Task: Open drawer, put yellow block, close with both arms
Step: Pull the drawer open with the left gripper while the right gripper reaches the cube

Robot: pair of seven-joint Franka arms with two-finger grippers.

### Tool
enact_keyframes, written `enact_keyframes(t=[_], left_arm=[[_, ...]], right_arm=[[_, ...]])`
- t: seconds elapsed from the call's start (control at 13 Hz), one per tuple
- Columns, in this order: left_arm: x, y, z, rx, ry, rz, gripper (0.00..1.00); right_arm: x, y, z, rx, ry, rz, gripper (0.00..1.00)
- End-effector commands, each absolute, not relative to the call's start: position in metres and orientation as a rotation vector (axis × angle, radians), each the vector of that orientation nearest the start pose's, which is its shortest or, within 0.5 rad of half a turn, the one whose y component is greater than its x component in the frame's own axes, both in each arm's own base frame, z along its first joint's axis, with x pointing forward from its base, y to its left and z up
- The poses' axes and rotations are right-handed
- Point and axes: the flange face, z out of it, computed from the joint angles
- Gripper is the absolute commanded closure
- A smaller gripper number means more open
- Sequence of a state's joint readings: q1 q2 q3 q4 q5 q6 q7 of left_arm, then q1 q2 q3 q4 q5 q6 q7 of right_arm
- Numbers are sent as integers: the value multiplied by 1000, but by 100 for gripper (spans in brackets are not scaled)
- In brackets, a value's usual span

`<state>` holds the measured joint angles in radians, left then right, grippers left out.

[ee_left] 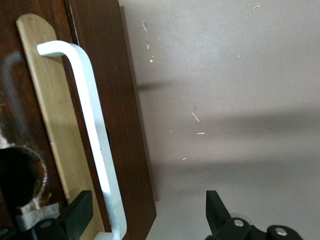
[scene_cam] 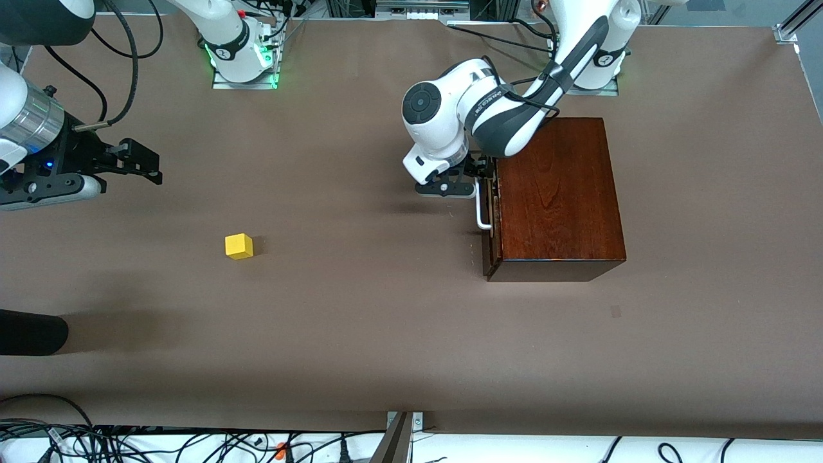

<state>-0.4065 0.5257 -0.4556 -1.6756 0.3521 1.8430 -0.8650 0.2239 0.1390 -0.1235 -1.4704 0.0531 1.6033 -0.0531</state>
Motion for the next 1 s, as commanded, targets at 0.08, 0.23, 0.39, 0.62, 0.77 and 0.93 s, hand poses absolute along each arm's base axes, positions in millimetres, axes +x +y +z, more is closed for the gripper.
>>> enact_keyframes(t=[0.08, 0.23, 0.39, 0.62, 0.77, 0.93], left_arm=[[453, -451, 288, -2817, 174, 120, 0], [453, -453, 277, -2814, 166, 100, 0], [451, -459, 270, -2834, 143, 88, 0], [451, -465, 268, -2862, 150, 68, 0], [447, -476, 271, -2899, 138, 35, 0], [446, -484, 274, -2928, 118, 19, 0]], right_arm=[[599, 68, 600, -3103, -241, -6, 0], [599, 68, 600, -3103, -241, -6, 0], [599, 68, 600, -3103, -241, -6, 0], [598, 68, 600, -3103, -243, -6, 0], [599, 68, 600, -3103, -243, -3, 0], [599, 67, 600, -3107, -246, -4, 0]])
